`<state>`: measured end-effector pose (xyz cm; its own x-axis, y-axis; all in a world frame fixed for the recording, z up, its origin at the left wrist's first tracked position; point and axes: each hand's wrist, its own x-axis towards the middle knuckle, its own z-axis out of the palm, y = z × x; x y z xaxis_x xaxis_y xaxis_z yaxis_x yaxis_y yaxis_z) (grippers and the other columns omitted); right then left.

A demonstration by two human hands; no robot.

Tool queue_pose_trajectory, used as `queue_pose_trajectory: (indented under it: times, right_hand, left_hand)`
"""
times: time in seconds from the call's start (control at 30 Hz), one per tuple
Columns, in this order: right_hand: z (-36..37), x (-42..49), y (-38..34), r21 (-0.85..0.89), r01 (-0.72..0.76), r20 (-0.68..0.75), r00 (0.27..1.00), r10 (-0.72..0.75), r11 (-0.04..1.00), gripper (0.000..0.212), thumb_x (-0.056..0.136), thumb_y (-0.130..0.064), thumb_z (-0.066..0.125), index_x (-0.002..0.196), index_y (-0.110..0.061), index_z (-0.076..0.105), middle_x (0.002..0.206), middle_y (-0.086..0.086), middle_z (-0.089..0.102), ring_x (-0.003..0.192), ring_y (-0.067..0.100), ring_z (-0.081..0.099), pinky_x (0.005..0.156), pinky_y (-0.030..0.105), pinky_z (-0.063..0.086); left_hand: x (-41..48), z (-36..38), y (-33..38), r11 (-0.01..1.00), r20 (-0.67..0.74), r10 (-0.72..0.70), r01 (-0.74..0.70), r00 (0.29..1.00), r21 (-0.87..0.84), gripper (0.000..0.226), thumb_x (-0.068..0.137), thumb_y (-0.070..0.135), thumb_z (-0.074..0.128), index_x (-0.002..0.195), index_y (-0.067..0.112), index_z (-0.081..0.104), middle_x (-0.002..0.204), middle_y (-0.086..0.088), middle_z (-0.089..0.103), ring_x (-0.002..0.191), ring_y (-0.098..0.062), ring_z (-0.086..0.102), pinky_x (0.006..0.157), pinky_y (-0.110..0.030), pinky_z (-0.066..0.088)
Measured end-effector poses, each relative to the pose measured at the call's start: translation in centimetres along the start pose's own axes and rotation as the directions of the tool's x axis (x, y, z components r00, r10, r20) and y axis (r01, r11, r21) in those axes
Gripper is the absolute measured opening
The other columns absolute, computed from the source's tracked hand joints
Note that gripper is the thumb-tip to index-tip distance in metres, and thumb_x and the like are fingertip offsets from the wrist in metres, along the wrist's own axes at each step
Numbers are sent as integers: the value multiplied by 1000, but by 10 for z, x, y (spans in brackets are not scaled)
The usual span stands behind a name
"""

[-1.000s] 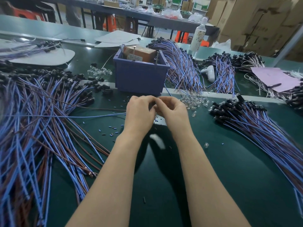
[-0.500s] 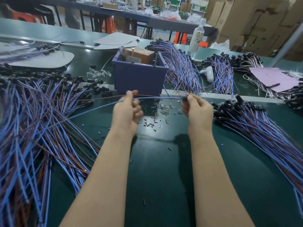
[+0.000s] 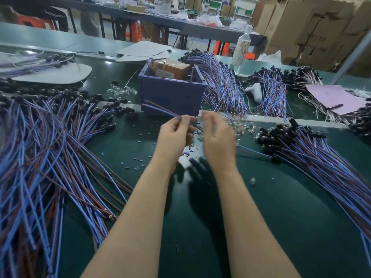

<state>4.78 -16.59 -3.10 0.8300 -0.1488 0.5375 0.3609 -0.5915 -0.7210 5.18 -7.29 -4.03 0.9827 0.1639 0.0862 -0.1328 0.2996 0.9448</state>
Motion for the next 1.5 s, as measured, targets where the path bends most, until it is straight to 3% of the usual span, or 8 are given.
queue_pose_trajectory:
  times: [0.13, 0.33, 0.63, 0.87, 1.03, 1.13, 1.3, 1.5]
  right_hand:
    - [15, -10, 2, 25, -53, 184, 982, 47, 998, 24, 97, -9, 46, 110, -5, 65, 104, 11, 70, 95, 25, 62, 84, 28, 42]
    - [15, -10, 3, 50, -136, 159, 979, 127, 989, 18, 95, -11, 51, 95, -4, 68, 92, 10, 70, 86, 23, 61, 75, 24, 40]
    - [14, -10, 5, 18, -139, 191, 972, 133, 990, 13, 95, -11, 52, 96, -5, 63, 92, 7, 67, 87, 22, 60, 77, 24, 40]
    - [13, -7, 7, 60, -136, 93, 987, 130, 989, 11, 94, -11, 52, 96, -5, 62, 89, 6, 67, 87, 24, 61, 78, 26, 42]
    - [14, -9, 10, 94, -203, -27, 978, 207, 975, 29, 94, -3, 45, 120, -14, 52, 76, -2, 62, 79, 22, 60, 79, 31, 44]
    - [15, -8, 9, 123, -211, -32, 976, 217, 970, 44, 94, 0, 41, 132, -21, 48, 70, -5, 59, 77, 24, 63, 82, 37, 52]
    - [16, -6, 8, 71, -164, 22, 986, 163, 984, 45, 95, -1, 41, 137, -16, 46, 85, 9, 65, 85, 26, 63, 88, 40, 47]
    - [19, -9, 6, 22, -118, 140, 984, 113, 993, 49, 92, -1, 43, 139, -15, 44, 92, 12, 68, 92, 28, 60, 91, 38, 45]
  left_hand:
    - [6, -8, -11, 946, -91, 143, -109, 986, 305, 19, 97, 15, 51, 95, 4, 67, 73, 2, 61, 56, 4, 54, 67, -21, 47]
    - [4, -9, -10, 988, -95, 93, -80, 991, 133, 15, 92, 2, 57, 81, 12, 60, 72, -2, 63, 58, 1, 63, 66, -15, 53]
    - [4, -11, -11, 954, -124, 141, -101, 982, 283, 18, 93, 6, 56, 79, 17, 59, 79, -7, 69, 70, -16, 67, 78, -29, 55]
    - [4, -9, -8, 972, -142, 151, -121, 978, 200, 21, 99, 7, 44, 81, 16, 50, 72, 0, 66, 56, -2, 65, 65, -21, 55]
    - [1, -7, -8, 985, -127, 71, -50, 989, 163, 6, 99, 2, 40, 101, 6, 44, 72, -2, 64, 52, 2, 62, 61, -15, 53]
    - [-1, -9, -8, 951, -158, 146, -95, 977, 294, 21, 97, 6, 46, 113, 16, 36, 71, 5, 64, 52, 5, 57, 65, -15, 50]
    - [-2, -11, -6, 888, -208, 284, -175, 936, 424, 30, 97, 10, 48, 126, 15, 41, 72, 7, 65, 66, -8, 60, 77, -25, 49]
    - [1, -13, -6, 878, -206, 294, -178, 933, 445, 35, 97, 8, 46, 132, 17, 47, 77, 0, 66, 66, -5, 61, 69, -15, 48]
